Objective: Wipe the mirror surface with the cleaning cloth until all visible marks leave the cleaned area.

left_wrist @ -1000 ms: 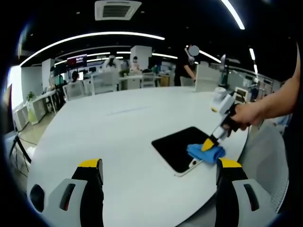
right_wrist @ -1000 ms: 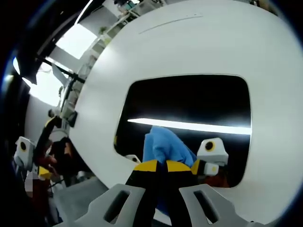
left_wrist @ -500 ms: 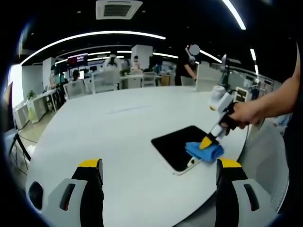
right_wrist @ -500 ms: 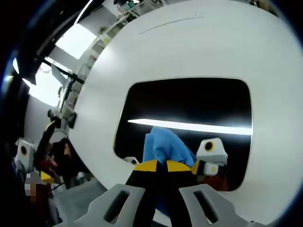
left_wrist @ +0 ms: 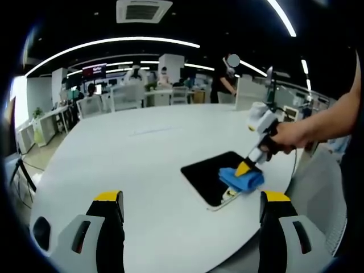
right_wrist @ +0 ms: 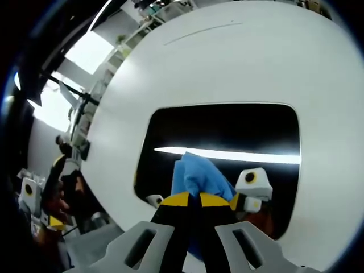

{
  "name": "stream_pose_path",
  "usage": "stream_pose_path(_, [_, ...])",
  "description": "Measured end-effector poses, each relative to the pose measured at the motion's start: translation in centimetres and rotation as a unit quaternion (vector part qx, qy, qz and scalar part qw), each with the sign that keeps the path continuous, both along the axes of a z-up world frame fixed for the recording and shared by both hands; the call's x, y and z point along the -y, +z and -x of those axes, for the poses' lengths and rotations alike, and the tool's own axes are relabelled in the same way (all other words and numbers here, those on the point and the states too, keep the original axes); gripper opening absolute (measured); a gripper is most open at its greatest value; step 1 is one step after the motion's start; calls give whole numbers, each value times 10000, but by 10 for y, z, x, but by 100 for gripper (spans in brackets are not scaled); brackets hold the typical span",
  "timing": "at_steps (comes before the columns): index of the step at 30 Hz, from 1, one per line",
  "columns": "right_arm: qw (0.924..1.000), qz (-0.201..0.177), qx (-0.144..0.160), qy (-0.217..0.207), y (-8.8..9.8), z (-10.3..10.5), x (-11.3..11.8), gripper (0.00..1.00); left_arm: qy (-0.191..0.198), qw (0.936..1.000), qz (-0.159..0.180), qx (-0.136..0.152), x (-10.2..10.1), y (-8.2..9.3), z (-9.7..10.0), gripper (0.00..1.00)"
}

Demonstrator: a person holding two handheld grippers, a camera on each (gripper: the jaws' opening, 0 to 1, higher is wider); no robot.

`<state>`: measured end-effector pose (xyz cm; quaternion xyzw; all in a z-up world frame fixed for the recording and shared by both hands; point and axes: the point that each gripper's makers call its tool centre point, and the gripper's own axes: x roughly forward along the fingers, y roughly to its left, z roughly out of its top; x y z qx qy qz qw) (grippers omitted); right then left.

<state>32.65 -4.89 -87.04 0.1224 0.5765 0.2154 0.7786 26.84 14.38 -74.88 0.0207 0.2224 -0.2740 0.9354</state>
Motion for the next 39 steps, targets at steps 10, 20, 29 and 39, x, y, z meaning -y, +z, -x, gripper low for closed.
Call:
stream_pose_path(10, [9999,71,95,-58,1,-16,1,0,7,10000,-11,26,1,4,1,100])
stream_pose_path(20, [9998,136,141,-58,2,-31,0,0,62,10000,-8,-9,-2,1,6,100])
stream_pose_path(29, [9996,191,212,9,3,-40,1,0,97,10000,-8,-16,-3,1,6,100])
stream_pose_path(39, [9994,239,236,19,1,-58,2,0,95,9999,-41,-45,-5,1,4,100])
